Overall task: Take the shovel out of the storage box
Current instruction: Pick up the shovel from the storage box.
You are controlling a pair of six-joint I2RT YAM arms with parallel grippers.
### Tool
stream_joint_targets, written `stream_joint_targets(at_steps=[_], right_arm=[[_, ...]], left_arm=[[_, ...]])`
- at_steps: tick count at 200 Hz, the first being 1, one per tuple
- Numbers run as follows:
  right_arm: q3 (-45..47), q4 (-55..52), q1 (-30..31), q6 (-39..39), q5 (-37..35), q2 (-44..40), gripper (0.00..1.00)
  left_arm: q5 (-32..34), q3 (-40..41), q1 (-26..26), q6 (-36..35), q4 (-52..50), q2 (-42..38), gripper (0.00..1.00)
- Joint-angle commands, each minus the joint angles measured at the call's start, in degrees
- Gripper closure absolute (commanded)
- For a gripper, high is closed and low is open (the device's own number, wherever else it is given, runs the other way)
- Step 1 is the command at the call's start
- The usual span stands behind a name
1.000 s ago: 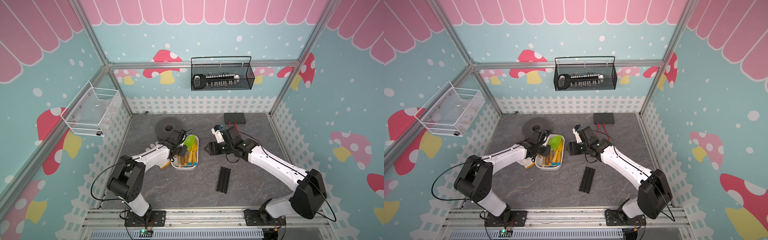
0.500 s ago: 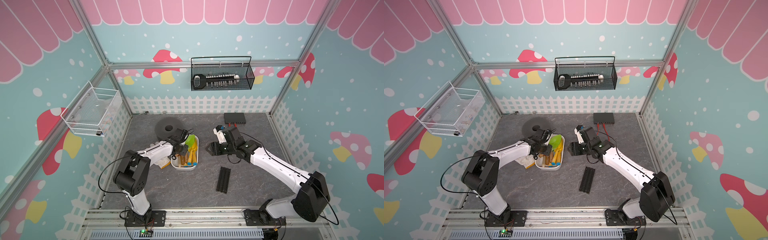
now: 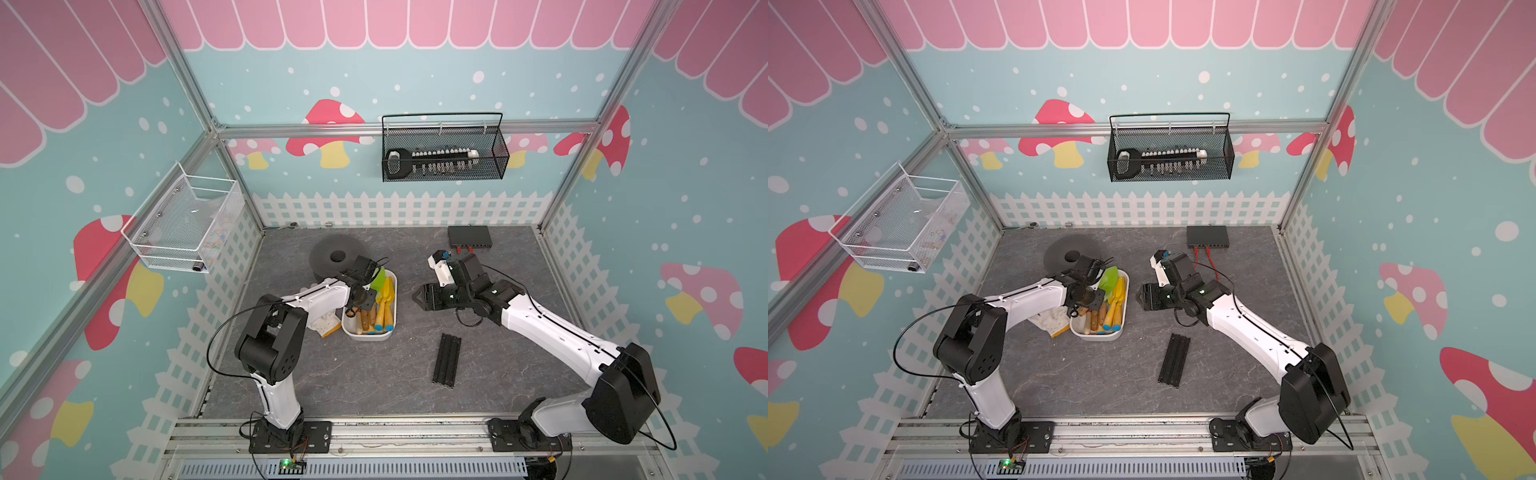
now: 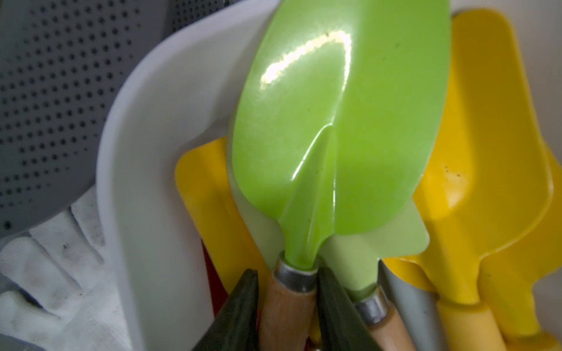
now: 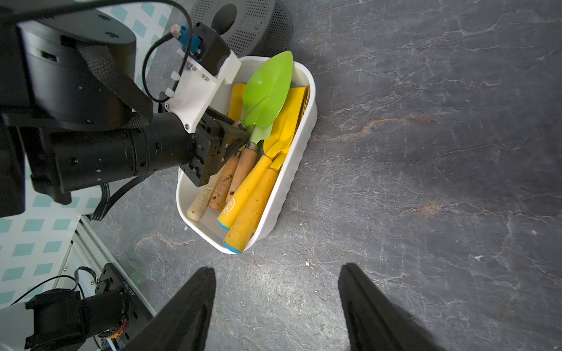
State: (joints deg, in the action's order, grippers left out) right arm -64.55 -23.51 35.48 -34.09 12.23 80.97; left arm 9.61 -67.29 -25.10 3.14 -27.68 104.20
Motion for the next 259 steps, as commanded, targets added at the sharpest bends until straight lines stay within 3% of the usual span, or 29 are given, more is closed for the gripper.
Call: stream_joint_targets(at_steps=[1,59,112,133,158,200,259], right_arm=[[0.88,0.66,-0.34,0.78,0.60,-1.52,0.30],[1.70,2.15,-0.37,1.36,3.06,-0.33,0.30],[0.10,0.99,-0.37,4.14,2.89,-0.04,0.29],[-2.08,-1.00,-0.43,5.93,2.92,0.74,0.29],[-4.80,-2.74,-0.49,7.54,4.52,1.92,0.30],[-9.98,-4.05,-0.49,10.71,7.73,5.26,0.29],[-9.80,1.51,-0.49,12.78,10.56,6.11,0.37]], left_arm=[[1.46,-0.66,0.14,1.06,-2.56,1.03,0.73],[0.66,0.38,0.06,2.04,0.32,-2.90,0.85],[-1.97,3.67,-0.27,5.14,3.51,-13.85,0.92],[-4.32,4.83,-0.30,8.05,3.92,-17.80,0.99],[-6.13,7.20,-0.43,11.82,4.59,-22.76,1.00],[-9.57,20.16,-3.37,19.97,21.90,-32.04,1.00],[-10.77,32.86,-5.81,19.16,39.00,-37.31,1.00]])
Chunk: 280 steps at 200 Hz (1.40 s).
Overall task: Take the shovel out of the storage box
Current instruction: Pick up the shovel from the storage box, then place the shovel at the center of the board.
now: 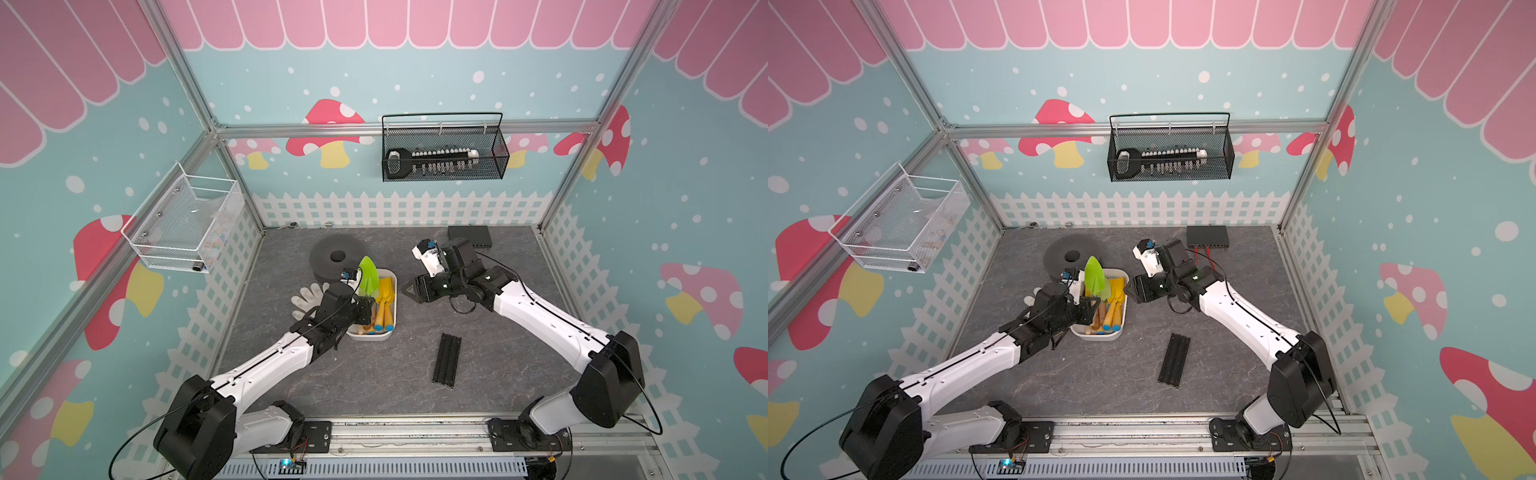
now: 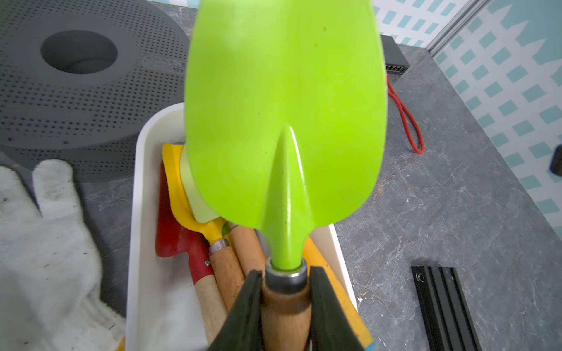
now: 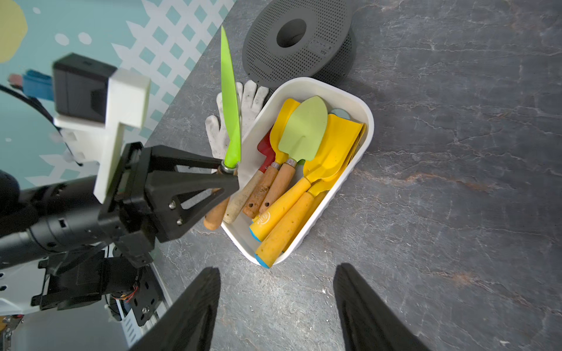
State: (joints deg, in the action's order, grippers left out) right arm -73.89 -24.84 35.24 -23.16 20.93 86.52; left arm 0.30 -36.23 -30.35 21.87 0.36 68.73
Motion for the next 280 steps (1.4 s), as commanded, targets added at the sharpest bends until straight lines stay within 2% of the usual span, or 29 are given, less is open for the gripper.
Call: stream_joint_targets(at_steps=[1,42,78,141,174,216,247,255,261,280], right_arm=[[-0.51,2.85,-0.26,1.91,1.98,0.61,0.37],[-0.38,3.87,0.61,3.69,3.07,1.64,0.37],[-2.01,4.98,2.08,2.93,1.46,1.93,0.37],[-5.65,2.87,2.77,0.55,-2.83,4.75,0.52],[-6.33,2.29,3.63,-0.12,-7.57,5.70,0.55],[-6.36,2.58,4.05,-0.24,-9.92,6.14,0.72],[-6.09,3.04,4.31,0.69,-10.56,5.93,0.92],[-6.09,3.04,4.31,1.13,-10.30,5.97,0.99],[-6.17,2.96,4.31,1.27,-10.14,6.07,1.00],[-6.50,2.63,4.31,2.16,-9.71,6.25,1.00]], left_arm=[[-1.58,1.83,-0.58,0.35,11.01,-1.84,1.00],[-5.14,1.92,-2.91,-1.69,14.11,-1.43,1.00],[-5.37,0.47,-5.45,-3.00,12.88,0.58,1.00],[-5.67,-0.86,-7.53,-4.51,11.68,0.99,1.00],[-6.37,-0.95,-7.70,-4.73,11.72,1.02,1.00],[-7.13,-1.20,-7.89,-4.39,11.99,1.57,1.00],[-7.20,-2.03,-7.88,-4.64,10.67,2.00,1.00],[-7.26,-2.33,-7.89,-4.64,10.24,2.13,0.97],[-7.67,-2.59,-7.90,-4.73,9.90,2.32,0.92],[-9.35,-2.88,-7.91,-4.52,9.50,2.81,0.65]])
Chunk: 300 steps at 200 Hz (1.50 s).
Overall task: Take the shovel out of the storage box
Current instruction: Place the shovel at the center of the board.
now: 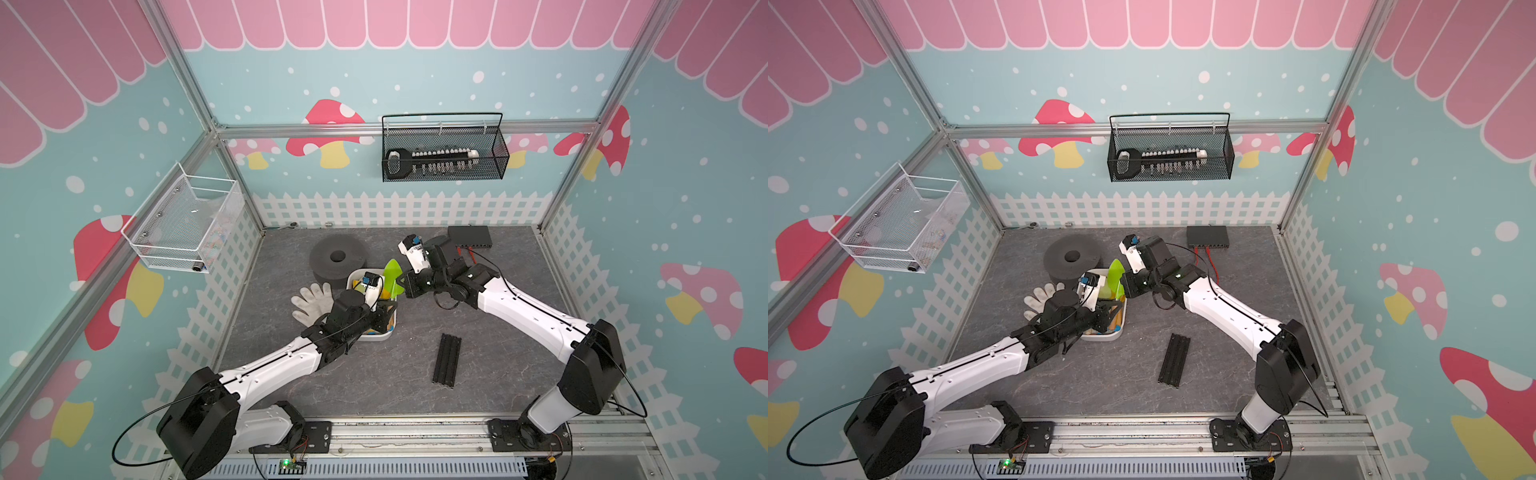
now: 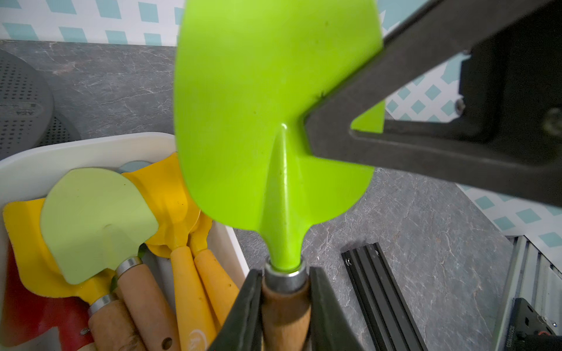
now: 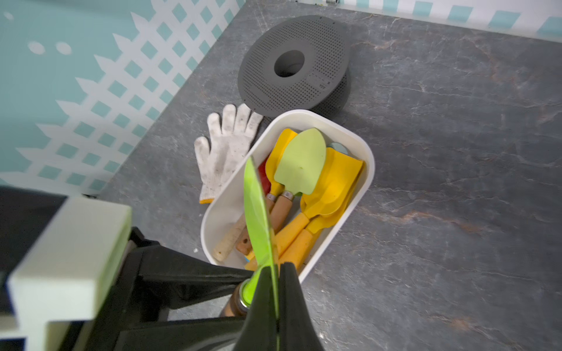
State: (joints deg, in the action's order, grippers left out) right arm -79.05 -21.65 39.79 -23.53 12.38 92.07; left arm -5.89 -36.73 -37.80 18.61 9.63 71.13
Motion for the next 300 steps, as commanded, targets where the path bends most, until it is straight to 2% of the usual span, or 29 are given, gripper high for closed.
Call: stream_joint_targets(at_steps=[1,15,44,58,83,121,142,176,212,273,285,300], right_arm=[[-1.36,-0.62,-0.24,2.61,-1.15,0.68,1.00],[-1.85,-1.37,-0.24,3.76,-1.14,0.60,1.00],[-1.84,-2.06,-1.14,6.07,-0.93,-1.07,1.00],[-1.34,-1.99,-2.59,6.59,1.95,-2.38,1.00],[1.66,1.45,-7.73,4.06,14.96,-4.84,1.00],[3.02,1.79,-11.97,5.25,22.17,-7.68,1.00],[1.88,-0.77,-13.05,6.99,24.44,-9.23,1.00],[0.52,-4.00,-13.99,9.80,25.25,-10.67,1.00],[-1.85,-5.94,-14.56,11.84,30.15,-9.93,1.00],[-4.36,-7.27,-15.09,15.93,36.80,-8.91,1.00],[-4.87,-7.59,-15.14,16.85,38.22,-8.46,1.00],[-5.13,-7.64,-15.42,18.65,39.04,-8.36,1.00]], left_arm=[[-3.34,-2.38,-0.44,-1.24,0.22,0.41,0.63],[-5.44,-2.23,-0.48,-1.37,0.45,0.36,0.47],[-7.77,-0.94,-0.43,-2.41,1.50,-1.00,0.34],[-8.68,-0.89,-0.37,-3.50,0.77,-1.50,0.33],[-11.44,-0.65,0.22,-4.21,0.85,-1.62,0.29],[-19.79,1.44,3.83,-0.14,8.28,0.71,0.24],[-24.76,2.38,5.86,2.39,12.55,2.12,0.24],[-30.33,2.89,6.04,2.64,16.01,2.07,0.24],[-35.01,3.65,6.03,3.77,19.33,1.68,0.28],[-40.68,3.57,5.55,6.29,24.67,4.06,0.42],[-41.48,3.63,5.50,7.10,26.00,4.62,0.47],[-42.11,3.61,5.46,7.83,27.03,5.19,0.61]])
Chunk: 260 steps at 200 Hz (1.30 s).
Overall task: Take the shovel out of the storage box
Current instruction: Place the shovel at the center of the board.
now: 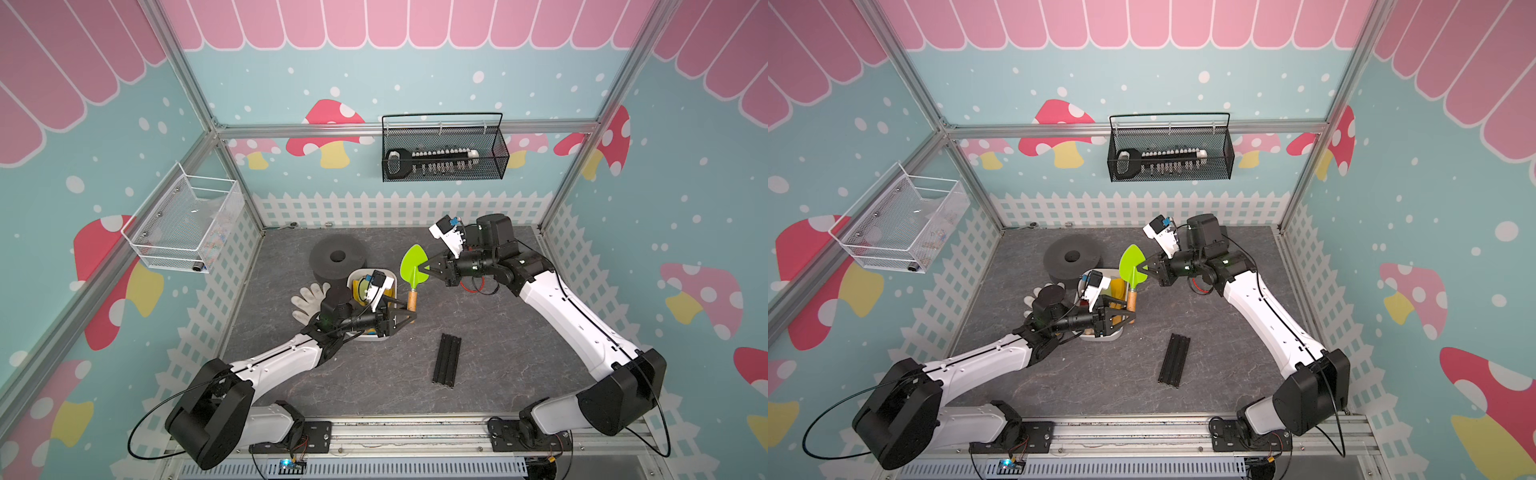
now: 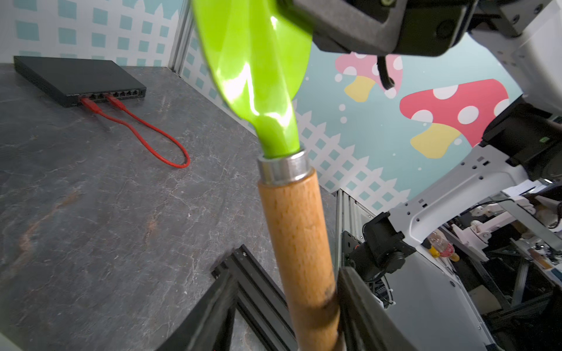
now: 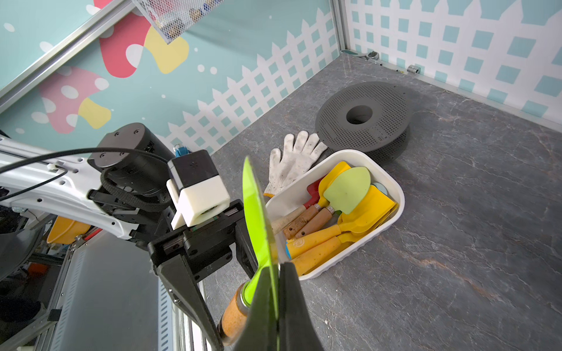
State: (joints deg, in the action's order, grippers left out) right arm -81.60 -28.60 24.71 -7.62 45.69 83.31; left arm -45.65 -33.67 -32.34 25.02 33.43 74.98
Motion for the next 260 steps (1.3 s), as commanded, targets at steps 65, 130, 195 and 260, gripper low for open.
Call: stream_joint_targets(at_steps=[65,130,195,260], right_arm=[[-3.83,-0.66,-2.48,4.45,10.99,2.26,1.00],[-1.96,-0.84,-2.65,1.39,2.41,1.29,0.40],[7.09,-1.12,-0.78,-11.17,-22.76,-6.55,0.32],[13.50,-1.62,11.57,-18.18,-39.08,-13.08,0.37]], left_arm=[[-4.36,0.36,-0.18,2.85,5.52,2.37,0.74],[0.08,0.45,-0.45,2.38,3.69,1.97,0.95],[13.41,3.73,-0.79,0.40,2.48,-1.67,0.99],[19.30,5.03,-0.84,-0.09,0.59,-3.84,1.00]])
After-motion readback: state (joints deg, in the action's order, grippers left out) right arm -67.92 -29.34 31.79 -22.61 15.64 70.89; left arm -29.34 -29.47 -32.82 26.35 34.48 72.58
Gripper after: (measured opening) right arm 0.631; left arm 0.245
